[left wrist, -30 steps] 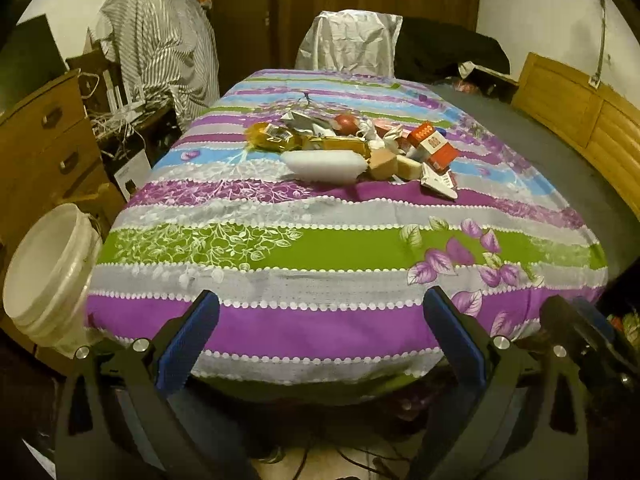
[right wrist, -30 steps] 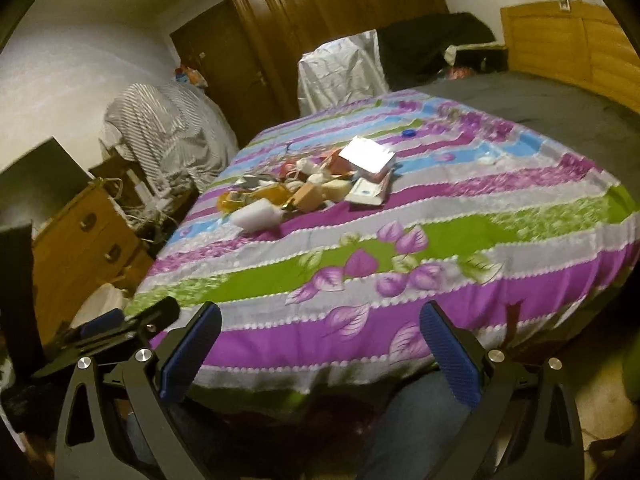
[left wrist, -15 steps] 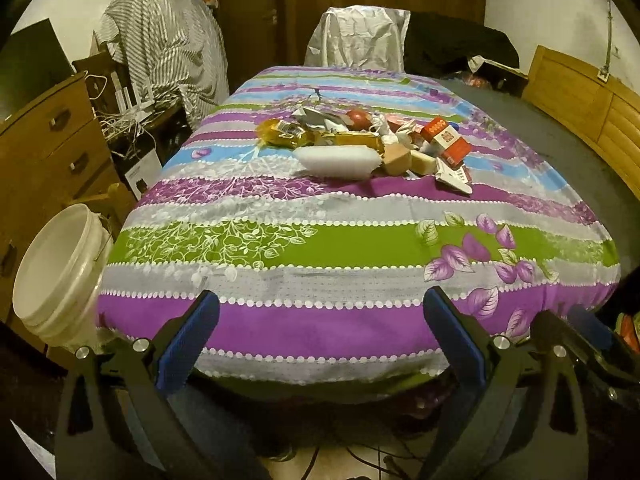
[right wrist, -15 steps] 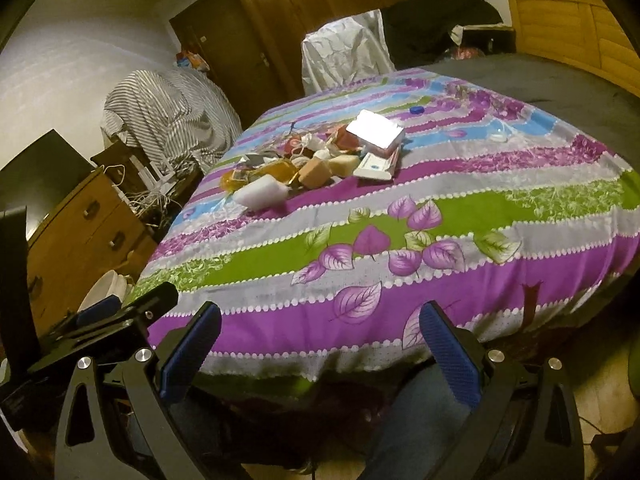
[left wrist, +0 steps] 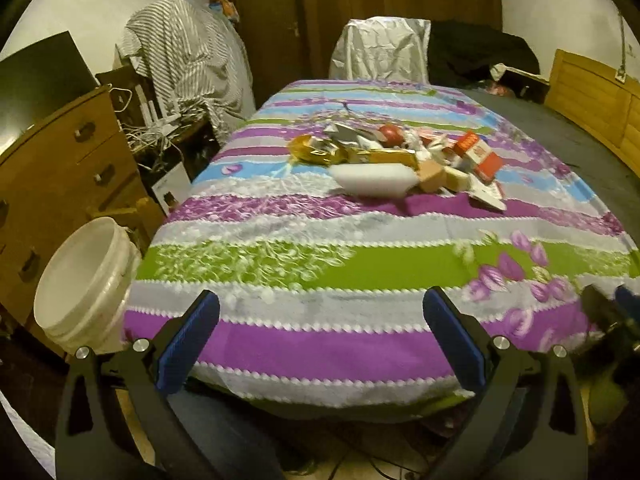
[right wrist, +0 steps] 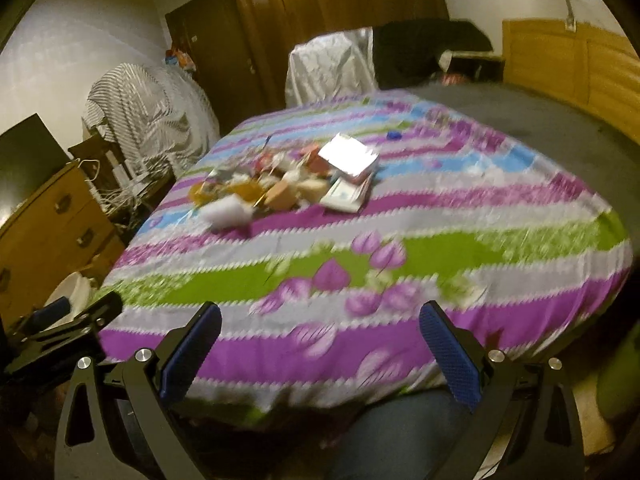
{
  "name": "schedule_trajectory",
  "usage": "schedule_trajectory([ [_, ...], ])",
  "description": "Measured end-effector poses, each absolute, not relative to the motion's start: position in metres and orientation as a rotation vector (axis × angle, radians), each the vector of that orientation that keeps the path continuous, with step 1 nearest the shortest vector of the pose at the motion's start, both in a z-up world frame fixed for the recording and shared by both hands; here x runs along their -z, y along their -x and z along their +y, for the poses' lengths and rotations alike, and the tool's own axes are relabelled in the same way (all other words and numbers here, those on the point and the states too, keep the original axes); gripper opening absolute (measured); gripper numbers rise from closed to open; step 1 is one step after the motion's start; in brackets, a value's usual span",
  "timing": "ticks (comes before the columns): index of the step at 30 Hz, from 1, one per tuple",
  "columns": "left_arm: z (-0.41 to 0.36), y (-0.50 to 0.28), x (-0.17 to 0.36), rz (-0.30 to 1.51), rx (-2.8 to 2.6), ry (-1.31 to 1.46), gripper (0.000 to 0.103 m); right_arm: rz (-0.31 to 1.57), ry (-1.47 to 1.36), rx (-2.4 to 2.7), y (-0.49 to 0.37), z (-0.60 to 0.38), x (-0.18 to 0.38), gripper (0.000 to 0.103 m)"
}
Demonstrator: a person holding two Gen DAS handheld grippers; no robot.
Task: Collect trash
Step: 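Move both tools toward the trash pile on the bed, then grasp the white foam block with the left tool while the right tool grasps the gold box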
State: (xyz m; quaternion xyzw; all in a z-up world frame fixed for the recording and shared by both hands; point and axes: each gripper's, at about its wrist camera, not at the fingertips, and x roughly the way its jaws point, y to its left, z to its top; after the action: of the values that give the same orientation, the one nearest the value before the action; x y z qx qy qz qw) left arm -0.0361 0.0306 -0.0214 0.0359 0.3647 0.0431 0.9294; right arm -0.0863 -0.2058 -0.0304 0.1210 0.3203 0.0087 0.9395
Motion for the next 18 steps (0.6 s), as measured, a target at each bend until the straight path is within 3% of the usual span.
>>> schedule_trajectory([
  [18,0.058,-0.018,0.063,0.895,-0.137,-0.018,0.098,0.648,-0.162,0.009,0.005,-0.221,0.039,0.099],
])
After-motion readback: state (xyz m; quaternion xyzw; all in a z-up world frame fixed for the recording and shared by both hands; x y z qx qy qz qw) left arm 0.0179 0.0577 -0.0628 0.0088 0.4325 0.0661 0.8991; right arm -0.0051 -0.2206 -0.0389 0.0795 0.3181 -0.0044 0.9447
